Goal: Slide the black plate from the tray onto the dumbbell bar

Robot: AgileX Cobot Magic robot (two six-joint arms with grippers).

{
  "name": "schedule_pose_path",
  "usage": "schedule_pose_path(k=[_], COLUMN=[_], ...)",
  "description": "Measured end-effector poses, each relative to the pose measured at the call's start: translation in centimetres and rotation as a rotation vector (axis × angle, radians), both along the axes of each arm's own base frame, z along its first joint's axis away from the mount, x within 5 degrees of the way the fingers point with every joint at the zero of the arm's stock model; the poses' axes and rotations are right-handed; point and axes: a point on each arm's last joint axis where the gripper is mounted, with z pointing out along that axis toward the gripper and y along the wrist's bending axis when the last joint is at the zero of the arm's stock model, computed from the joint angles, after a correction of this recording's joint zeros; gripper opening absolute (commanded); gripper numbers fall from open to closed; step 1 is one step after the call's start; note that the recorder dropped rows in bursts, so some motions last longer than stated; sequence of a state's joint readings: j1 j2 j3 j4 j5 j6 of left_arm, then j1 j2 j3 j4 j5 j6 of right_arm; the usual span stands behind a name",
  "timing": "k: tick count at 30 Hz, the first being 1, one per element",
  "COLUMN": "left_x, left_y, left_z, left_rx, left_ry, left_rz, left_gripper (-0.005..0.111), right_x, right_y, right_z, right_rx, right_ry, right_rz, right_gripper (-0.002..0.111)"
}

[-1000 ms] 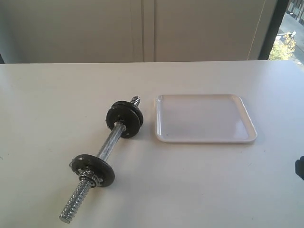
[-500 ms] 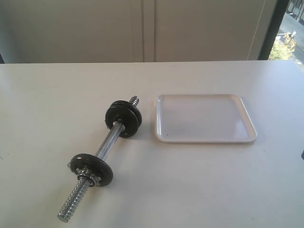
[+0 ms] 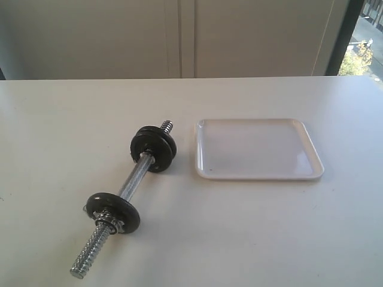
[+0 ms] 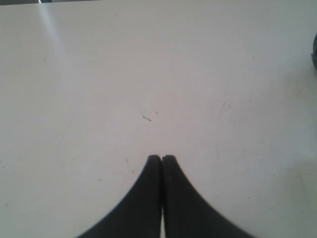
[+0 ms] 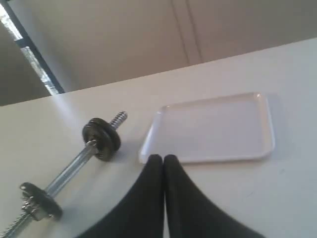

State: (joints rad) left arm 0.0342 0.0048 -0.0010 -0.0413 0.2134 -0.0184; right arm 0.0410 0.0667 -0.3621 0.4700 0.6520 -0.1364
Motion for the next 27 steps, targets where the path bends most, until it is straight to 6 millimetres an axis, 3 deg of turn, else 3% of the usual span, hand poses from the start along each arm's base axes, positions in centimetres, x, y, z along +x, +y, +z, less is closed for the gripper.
schedule_pose_path(k=[13,19,24,27], left_x=[0.0,0.0,0.0,0.0], left_y=[0.0,0.0,0.0,0.0], left_z=[0.0,0.0,0.0,0.0], left_rx=[0.0,0.0,0.0,0.0], left_ry=[0.0,0.0,0.0,0.0], left_rz=[0.0,0.0,0.0,0.0], left_gripper=[0.0,0.0,0.0,0.0], right_x=[0.1,1.4,2.4,2.4], right_y=[-1.9,-1.9,-2.0,-2.1], right_z=[-0.1,-3.5,-9.0,-9.1], right_rx=[-0.253,-0.255,-0.277,-0.303], right_ry=[-0.192,-0.151,-0.022,-0.028], right_rz=[-0.174,-0.182,-0.173,-0.176], right_gripper=[0.0,0.0,0.0,0.0])
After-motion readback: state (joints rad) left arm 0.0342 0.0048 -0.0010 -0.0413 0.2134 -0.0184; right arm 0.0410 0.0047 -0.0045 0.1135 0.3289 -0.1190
